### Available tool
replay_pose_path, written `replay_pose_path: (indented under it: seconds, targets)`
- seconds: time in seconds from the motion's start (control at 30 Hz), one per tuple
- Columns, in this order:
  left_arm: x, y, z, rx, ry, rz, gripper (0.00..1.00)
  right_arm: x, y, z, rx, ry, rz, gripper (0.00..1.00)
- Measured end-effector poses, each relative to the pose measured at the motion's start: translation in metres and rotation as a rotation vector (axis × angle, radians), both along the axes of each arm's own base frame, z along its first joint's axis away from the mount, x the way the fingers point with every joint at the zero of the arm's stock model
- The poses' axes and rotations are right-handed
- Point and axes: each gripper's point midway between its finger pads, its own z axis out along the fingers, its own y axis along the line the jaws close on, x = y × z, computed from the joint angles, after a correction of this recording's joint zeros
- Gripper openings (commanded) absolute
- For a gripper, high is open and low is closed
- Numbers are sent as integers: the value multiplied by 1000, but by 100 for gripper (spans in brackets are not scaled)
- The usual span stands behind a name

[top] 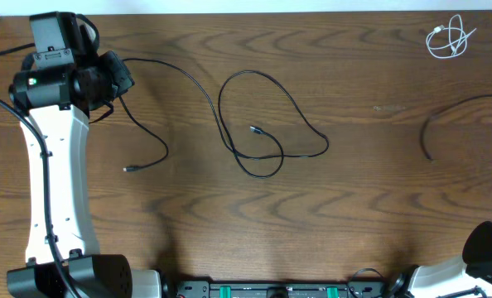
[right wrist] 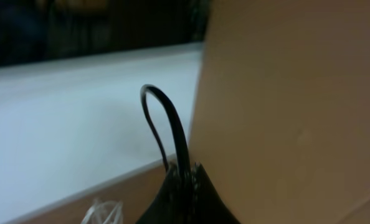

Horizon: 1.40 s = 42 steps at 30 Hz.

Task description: Untangle cables

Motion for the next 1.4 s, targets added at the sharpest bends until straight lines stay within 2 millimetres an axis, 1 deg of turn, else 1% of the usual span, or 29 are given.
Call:
replay_pose_path:
  seconds: [0.07,0.13,0.17,0.23,0.3,0.33,0.37,0.43,0.47,0.53,0.57,0.67,0.73,0.83,0.97,1.07,1.13,1.17,1.2,1.23,1.27,1.3,1.33,1.37,1.4]
  targets:
    - [0,0,0,0,0,0,7,-3,-7,23,-52,-75,-18,1]
    - [0,0,0,0,0,0,7,-5,-7,42,-93,-132,-22,1]
    - [0,0,0,0,0,0,7,-5,-6,47,-104,-146,-20,1]
    - [0,0,0,0,0,0,7,-4,-3,54,-118,-156,-15,1]
    - [0,0,0,0,0,0,7,0,-3,54,-128,-143,-9,1]
    - [0,0,0,0,0,0,7,4,-5,50,-130,-125,-8,1]
    - [0,0,0,0,0,0,7,9,-7,42,-125,-97,-6,1]
    - [0,0,0,0,0,0,7,21,-12,14,-93,-15,0,1]
    - [0,0,0,0,0,0,7,27,-16,-6,-68,36,0,1]
    - [0,0,0,0,0,0,7,40,-25,-50,-10,146,-2,1]
    - [0,0,0,0,0,0,7,45,-32,-75,27,205,-13,1]
    - [0,0,0,0,0,0,7,51,-47,-141,139,343,-53,1]
    - [0,0,0,0,0,0,7,47,-57,-177,214,414,-88,1]
    - [0,0,0,0,0,0,7,33,-72,-216,316,486,-152,1]
    - [0,0,0,0,0,0,7,18,-87,-250,401,548,-215,1]
    - [0,0,0,0,0,0,7,12,-94,-287,463,616,-250,1]
    - [0,0,0,0,1,0,7,11,-97,-315,506,662,-269,1]
    - [0,0,0,0,1,0,7,11,-98,-330,526,682,-279,3]
    - [0,0,0,0,1,0,7,11,-99,-343,547,699,-288,5]
    - [0,0,0,0,2,0,7,11,-101,-359,570,719,-297,14]
    - [0,0,0,0,1,0,7,10,-102,-374,592,738,-306,42]
    - [0,0,0,0,2,0,7,9,-103,-378,600,740,-313,56]
    - [0,0,0,0,1,0,7,9,-104,-388,615,749,-317,79]
    - [0,0,0,0,2,0,7,9,-105,-394,625,754,-320,95]
    - [0,0,0,0,1,0,7,9,-105,-400,632,757,-320,99]
